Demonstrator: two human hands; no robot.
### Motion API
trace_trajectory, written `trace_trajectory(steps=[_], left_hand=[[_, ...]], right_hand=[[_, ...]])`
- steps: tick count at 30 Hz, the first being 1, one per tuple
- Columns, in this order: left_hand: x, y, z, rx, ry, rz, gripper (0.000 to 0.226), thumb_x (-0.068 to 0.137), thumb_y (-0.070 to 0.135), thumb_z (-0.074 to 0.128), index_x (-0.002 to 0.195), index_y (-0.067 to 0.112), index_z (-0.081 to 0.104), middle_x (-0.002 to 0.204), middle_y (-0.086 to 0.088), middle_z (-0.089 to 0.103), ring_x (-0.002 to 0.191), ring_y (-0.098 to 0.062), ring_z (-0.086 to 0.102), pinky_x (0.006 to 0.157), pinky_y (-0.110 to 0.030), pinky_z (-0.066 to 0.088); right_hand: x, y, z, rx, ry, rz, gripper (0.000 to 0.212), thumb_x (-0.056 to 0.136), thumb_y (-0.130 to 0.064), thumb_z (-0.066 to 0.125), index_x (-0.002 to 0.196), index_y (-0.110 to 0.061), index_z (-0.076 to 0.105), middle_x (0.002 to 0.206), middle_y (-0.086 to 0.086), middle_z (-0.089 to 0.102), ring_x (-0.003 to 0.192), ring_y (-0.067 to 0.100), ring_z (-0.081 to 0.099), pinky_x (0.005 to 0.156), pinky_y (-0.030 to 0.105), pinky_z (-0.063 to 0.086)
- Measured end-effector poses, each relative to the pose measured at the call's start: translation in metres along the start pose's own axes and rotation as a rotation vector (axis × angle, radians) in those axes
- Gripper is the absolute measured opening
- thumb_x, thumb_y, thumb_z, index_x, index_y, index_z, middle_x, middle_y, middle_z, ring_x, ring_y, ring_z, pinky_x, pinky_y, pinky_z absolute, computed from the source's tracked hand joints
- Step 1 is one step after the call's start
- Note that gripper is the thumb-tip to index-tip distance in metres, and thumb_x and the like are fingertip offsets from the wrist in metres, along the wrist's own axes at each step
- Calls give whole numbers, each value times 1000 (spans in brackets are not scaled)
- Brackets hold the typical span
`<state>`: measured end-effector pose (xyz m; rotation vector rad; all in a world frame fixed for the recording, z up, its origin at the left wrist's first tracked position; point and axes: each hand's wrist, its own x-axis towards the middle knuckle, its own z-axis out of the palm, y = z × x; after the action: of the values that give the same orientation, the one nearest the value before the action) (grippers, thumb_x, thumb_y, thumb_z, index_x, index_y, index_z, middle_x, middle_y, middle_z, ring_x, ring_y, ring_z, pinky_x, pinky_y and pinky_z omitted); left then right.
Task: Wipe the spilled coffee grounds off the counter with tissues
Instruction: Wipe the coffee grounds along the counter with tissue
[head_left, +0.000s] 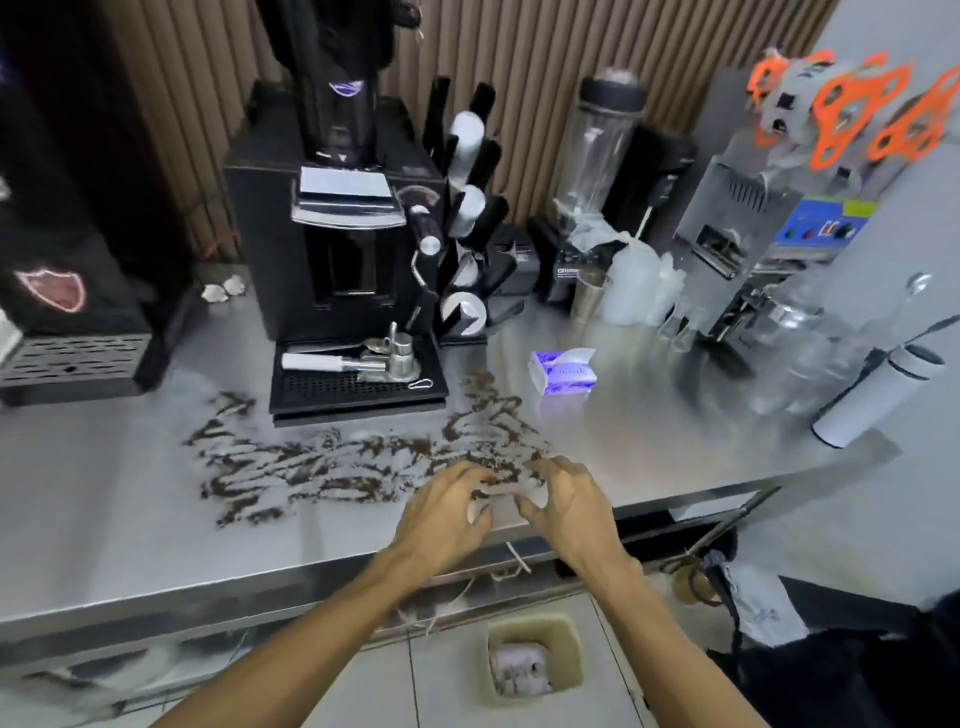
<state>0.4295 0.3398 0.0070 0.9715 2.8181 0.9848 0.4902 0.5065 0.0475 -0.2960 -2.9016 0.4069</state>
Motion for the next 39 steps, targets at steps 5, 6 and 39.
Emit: trace_trajectory(steps=[5, 6, 39], left_hand=[[-7, -64, -66, 43, 110, -136, 41, 89, 34, 58, 130, 26, 53, 130, 7, 54, 113, -14, 54, 92, -31, 48], [-8, -79, -78, 50, 139, -155, 41, 89, 33, 59, 129, 26, 54, 128, 6, 56, 113, -14, 55, 91, -31, 49], [271, -509, -259, 242, 226, -649, 70, 85, 1, 56, 146, 13, 23, 145, -9, 36, 132, -25, 41, 102, -39, 43]], right_hand=[[48, -85, 23, 43, -52, -201, 44, 81, -32, 72, 121, -16, 63, 113, 8, 66, 102, 27, 62, 81, 34, 53], [59, -103, 31, 47, -61, -240, 44, 82, -33, 71, 121, -16, 63, 113, 8, 66, 101, 26, 62, 82, 35, 53], [515, -450, 278, -67, -239, -247, 66, 96, -20, 50, 151, -29, 15, 158, 6, 14, 139, 32, 25, 110, 45, 34]])
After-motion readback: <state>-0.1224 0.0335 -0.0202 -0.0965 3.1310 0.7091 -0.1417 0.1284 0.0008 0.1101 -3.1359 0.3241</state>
